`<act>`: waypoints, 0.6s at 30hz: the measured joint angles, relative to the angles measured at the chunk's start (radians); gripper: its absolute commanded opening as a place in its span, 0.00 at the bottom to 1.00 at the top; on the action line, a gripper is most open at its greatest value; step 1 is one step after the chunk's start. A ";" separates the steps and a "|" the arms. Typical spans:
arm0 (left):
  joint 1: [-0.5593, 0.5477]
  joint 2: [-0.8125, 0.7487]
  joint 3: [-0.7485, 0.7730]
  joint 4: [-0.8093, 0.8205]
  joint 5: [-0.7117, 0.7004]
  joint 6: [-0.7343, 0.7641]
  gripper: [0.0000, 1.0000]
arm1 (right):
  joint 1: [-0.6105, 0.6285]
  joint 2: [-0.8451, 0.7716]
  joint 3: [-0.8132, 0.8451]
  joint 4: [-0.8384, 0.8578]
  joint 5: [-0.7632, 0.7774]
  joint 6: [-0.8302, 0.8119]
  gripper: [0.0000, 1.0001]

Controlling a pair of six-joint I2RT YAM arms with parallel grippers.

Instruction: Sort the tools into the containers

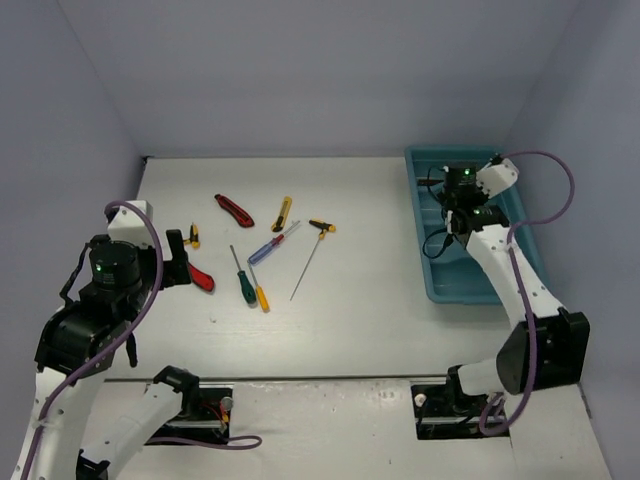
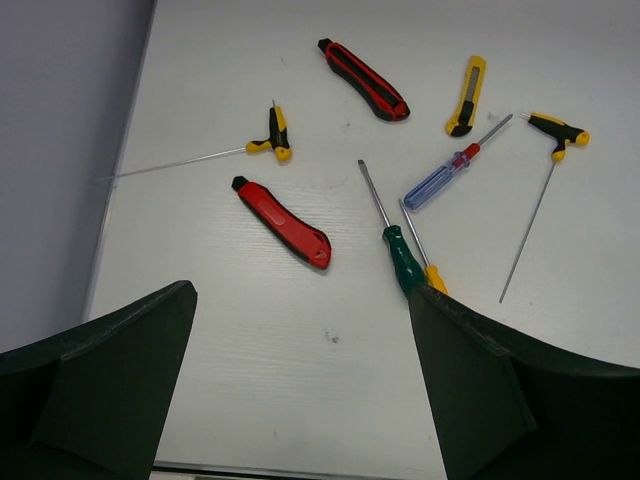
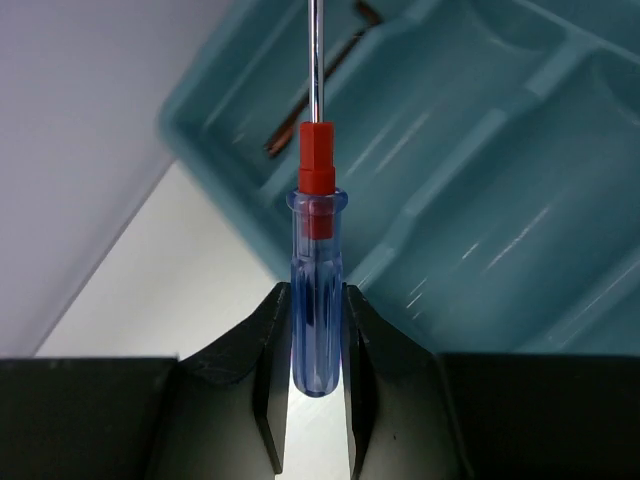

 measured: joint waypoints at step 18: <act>0.000 0.019 0.000 0.000 0.027 -0.061 0.86 | -0.211 0.441 0.203 -0.008 -0.168 0.332 0.53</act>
